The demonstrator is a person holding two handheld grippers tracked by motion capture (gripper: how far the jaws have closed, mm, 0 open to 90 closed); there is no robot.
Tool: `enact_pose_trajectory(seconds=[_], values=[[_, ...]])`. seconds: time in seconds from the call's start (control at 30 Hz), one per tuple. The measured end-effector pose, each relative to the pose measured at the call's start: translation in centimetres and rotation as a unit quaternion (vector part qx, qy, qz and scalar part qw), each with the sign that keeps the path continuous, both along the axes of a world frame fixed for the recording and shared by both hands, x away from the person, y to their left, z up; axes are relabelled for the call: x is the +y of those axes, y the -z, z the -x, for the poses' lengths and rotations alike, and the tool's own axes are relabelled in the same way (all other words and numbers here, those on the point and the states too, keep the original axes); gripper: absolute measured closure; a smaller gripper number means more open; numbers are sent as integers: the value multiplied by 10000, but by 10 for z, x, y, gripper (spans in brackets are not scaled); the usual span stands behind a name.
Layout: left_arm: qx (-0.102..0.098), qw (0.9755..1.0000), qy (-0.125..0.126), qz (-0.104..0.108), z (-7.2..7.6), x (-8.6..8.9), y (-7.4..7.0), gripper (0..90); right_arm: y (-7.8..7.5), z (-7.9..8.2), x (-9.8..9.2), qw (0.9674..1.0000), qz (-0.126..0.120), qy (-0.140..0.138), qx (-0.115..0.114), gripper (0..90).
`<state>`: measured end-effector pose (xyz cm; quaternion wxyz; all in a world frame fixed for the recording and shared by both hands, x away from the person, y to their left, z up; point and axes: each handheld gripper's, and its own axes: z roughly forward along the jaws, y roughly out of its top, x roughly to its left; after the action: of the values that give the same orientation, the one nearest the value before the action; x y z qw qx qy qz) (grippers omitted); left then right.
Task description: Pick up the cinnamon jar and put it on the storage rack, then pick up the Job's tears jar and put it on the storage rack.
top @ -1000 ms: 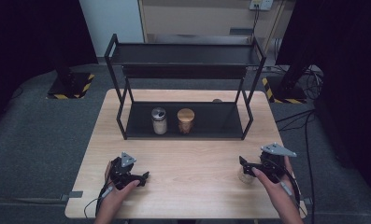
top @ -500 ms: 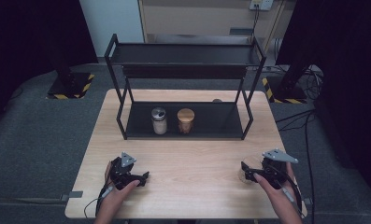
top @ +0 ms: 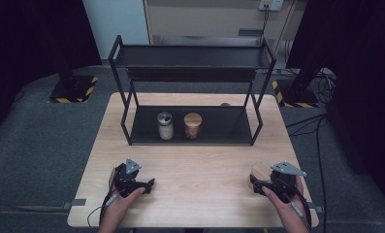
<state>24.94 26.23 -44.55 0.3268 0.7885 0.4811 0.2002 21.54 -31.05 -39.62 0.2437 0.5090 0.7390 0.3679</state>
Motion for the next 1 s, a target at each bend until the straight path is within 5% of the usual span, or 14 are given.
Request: enact_pose_trajectory(seconds=[1.0], values=[[1,10000,-2,0,0,0,0,0,23,10,-3,9998,-127,131,47,49]])
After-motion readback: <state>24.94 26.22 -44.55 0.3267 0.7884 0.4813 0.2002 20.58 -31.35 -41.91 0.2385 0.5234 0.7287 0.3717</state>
